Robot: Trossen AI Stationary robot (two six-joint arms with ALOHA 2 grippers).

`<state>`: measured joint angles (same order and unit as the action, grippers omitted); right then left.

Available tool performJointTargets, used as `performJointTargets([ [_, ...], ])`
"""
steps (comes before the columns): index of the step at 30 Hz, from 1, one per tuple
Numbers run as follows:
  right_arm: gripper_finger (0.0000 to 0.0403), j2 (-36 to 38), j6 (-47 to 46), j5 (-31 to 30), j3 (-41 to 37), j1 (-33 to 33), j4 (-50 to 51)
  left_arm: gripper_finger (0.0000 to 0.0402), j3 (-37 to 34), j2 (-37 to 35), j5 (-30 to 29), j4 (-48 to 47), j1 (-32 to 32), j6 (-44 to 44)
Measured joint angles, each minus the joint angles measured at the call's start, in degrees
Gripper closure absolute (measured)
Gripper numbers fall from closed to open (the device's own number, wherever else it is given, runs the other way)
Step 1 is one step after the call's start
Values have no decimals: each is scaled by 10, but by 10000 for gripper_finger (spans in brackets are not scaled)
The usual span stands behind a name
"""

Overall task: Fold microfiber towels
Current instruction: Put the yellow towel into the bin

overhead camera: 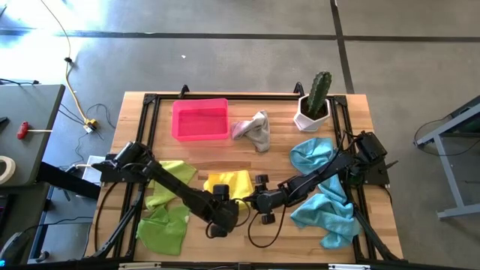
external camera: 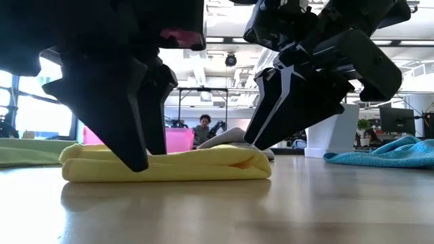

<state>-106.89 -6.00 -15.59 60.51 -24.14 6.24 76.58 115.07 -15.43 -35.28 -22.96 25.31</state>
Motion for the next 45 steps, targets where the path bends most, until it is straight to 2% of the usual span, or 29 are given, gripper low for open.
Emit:
performJointTargets([
  [11, 231, 0, 0, 0, 0, 0, 9, 158, 1, 21, -23, -13, -3, 11],
  [17, 231, 0, -1, 0, 0, 0, 9, 163, 4, 39, -73, -27, -6, 29],
  [21, 231, 0, -10, 0, 0, 0, 11, 207, 4, 40, -75, -28, -2, 32],
  [28, 231, 0, -18, 0, 0, -2, 19, 361, 2, 41, -80, -41, 1, 26],
  [30, 231, 0, -17, 0, 0, -3, 18, 390, 1, 42, -89, -45, 1, 25],
  [36, 231, 11, -30, -1, 1, -3, 23, 390, -4, 23, -110, -93, 4, 3],
  [41, 231, 42, -30, -15, 2, -3, 40, 395, 23, -14, -176, -179, 11, -5],
  [45, 231, 71, -28, -58, 2, -4, 69, 396, 38, -26, -230, -223, 26, -27],
])
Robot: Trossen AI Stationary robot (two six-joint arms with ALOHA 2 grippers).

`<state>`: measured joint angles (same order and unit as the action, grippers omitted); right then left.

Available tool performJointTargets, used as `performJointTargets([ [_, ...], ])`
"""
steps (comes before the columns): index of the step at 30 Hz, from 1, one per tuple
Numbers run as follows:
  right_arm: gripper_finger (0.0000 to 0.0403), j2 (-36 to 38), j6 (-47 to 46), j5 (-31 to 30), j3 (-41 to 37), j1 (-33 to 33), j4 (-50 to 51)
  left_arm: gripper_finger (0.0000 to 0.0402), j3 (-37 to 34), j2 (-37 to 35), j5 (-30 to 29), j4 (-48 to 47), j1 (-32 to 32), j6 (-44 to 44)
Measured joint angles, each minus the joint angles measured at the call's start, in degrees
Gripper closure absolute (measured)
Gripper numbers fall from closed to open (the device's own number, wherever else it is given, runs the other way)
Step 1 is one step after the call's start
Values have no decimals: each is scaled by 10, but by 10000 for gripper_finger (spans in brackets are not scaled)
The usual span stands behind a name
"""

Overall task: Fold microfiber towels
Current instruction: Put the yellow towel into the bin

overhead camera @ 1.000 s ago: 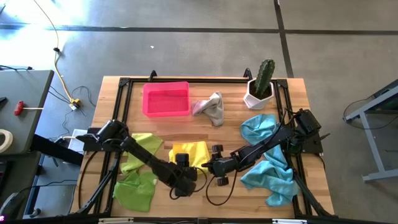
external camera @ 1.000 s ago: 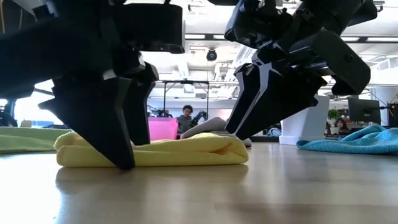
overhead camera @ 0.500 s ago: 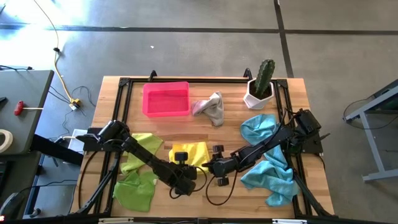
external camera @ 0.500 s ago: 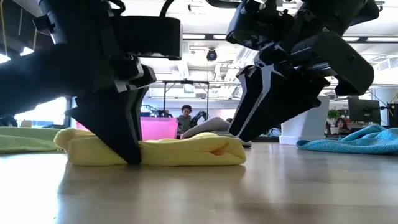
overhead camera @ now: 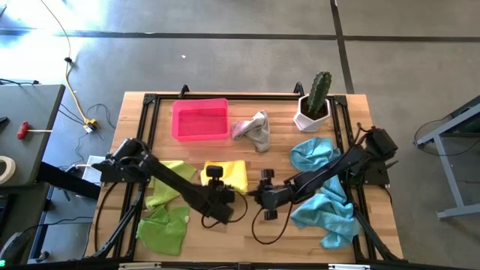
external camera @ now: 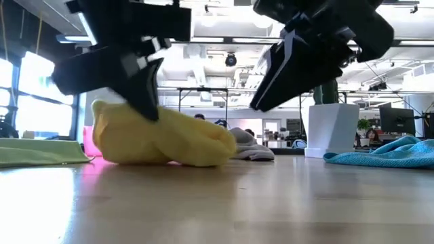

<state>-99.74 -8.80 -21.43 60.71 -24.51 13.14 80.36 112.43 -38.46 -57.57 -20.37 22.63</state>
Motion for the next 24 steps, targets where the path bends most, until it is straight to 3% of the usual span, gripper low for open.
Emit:
performJointTargets([
  [5, 231, 36, -2, -51, 0, 0, 43, 399, 14, -19, -46, 1, 35, -69],
  [16, 231, 65, 2, -87, 0, 1, 80, 400, 48, -45, -142, 21, 143, -246],
  [24, 231, 65, 3, -131, 0, 2, 112, 400, 65, -47, -162, 161, 243, -461],
])
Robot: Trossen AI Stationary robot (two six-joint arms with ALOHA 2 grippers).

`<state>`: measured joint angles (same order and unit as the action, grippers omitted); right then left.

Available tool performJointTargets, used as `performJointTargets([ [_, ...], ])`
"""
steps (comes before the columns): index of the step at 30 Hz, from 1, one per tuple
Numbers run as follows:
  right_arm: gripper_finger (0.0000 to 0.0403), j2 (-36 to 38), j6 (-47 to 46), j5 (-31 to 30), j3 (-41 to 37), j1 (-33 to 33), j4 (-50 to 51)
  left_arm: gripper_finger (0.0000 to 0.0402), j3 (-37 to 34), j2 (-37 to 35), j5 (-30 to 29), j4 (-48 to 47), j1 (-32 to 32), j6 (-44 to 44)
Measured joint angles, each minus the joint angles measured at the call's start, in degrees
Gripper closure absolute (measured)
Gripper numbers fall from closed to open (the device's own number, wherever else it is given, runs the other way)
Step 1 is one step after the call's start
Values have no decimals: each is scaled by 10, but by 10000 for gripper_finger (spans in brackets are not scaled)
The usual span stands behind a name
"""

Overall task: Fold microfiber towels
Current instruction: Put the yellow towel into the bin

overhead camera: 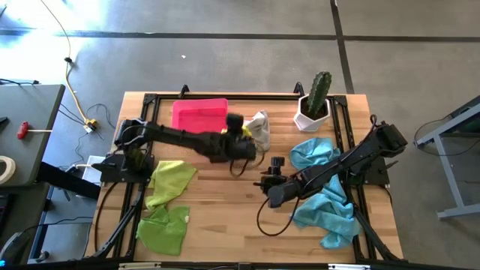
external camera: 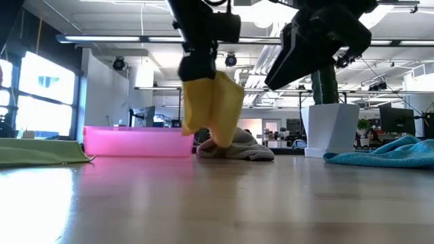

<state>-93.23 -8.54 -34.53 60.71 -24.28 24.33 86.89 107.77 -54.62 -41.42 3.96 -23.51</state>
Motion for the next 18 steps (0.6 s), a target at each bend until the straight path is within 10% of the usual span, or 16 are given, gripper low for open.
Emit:
performJointTargets([
  [18, 231, 0, -4, 0, 0, 51, 52, 401, 0, 0, 70, 340, 212, -473],
])
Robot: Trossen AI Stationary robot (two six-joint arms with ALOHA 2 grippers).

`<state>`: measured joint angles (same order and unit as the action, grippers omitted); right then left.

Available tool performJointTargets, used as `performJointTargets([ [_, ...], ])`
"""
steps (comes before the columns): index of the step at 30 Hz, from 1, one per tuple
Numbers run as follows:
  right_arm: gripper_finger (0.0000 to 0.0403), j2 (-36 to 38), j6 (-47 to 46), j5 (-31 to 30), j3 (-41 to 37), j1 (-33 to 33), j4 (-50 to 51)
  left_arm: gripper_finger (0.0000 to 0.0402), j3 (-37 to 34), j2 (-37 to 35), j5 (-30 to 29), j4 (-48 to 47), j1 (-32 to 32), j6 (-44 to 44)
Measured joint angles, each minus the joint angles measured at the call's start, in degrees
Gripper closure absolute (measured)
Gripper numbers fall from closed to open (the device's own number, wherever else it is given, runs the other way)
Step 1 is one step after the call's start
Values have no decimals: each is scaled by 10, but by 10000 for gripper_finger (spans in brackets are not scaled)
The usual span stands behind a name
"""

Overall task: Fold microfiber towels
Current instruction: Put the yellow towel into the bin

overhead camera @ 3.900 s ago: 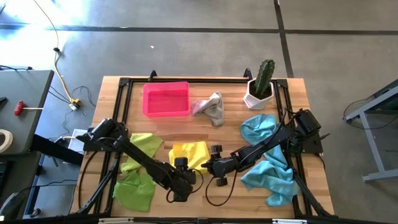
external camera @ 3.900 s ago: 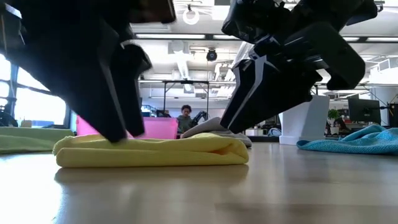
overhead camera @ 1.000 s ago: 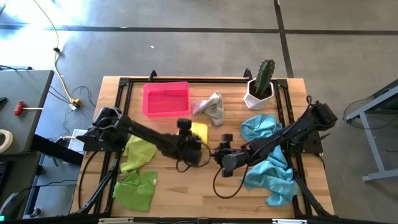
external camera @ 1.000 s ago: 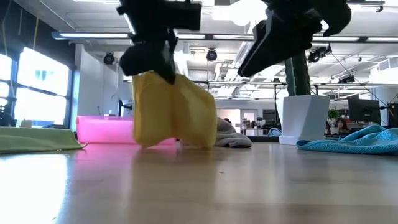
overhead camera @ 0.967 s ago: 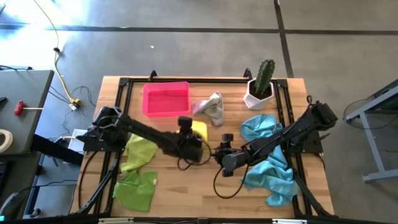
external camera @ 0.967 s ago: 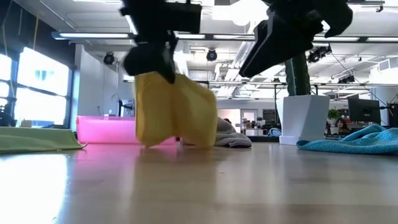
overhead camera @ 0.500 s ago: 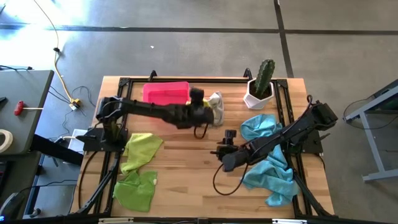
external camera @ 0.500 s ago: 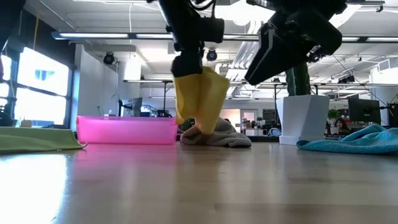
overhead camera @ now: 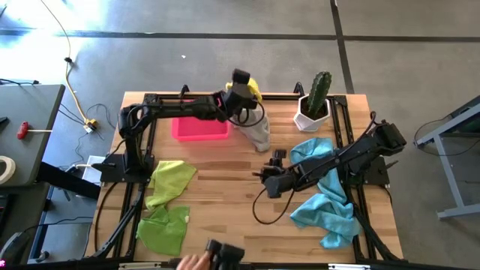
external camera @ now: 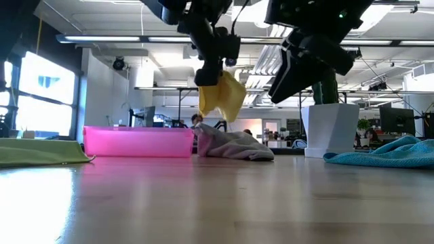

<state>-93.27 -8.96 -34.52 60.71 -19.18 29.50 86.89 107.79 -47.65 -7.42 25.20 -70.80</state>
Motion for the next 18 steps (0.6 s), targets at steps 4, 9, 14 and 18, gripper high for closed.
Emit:
performJointTargets([
  [4, 231, 0, -1, 1, 0, 13, 0, 401, 0, 0, 38, -44, 30, -9],
  [9, 231, 0, 0, 4, 0, 17, 0, 401, 0, 0, 97, -244, 44, 105],
  [14, 231, 0, 4, 5, 0, 17, 0, 401, 0, 0, 125, -389, 47, 198],
  [18, 231, 0, 2, 5, 0, 17, 0, 401, 0, 0, 125, -451, 42, 226],
])
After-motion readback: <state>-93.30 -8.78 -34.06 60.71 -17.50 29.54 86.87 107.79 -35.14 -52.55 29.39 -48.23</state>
